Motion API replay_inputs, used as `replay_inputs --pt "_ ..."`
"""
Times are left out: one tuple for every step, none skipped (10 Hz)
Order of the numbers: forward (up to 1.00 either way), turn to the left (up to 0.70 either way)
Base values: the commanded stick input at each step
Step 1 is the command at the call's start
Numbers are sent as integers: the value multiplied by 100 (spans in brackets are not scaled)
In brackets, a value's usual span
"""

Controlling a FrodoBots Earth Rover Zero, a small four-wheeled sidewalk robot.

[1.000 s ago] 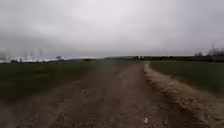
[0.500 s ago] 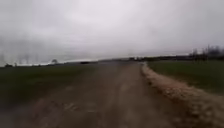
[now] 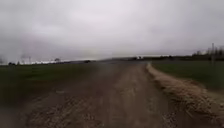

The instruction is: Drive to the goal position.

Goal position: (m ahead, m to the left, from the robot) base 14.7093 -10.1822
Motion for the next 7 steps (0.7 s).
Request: replay_inputs --pt "85 -33" --pt "85 -33" --pt "85 -33" --pt "85 -33" --pt "85 -11" --pt "85 0" --pt "85 0"
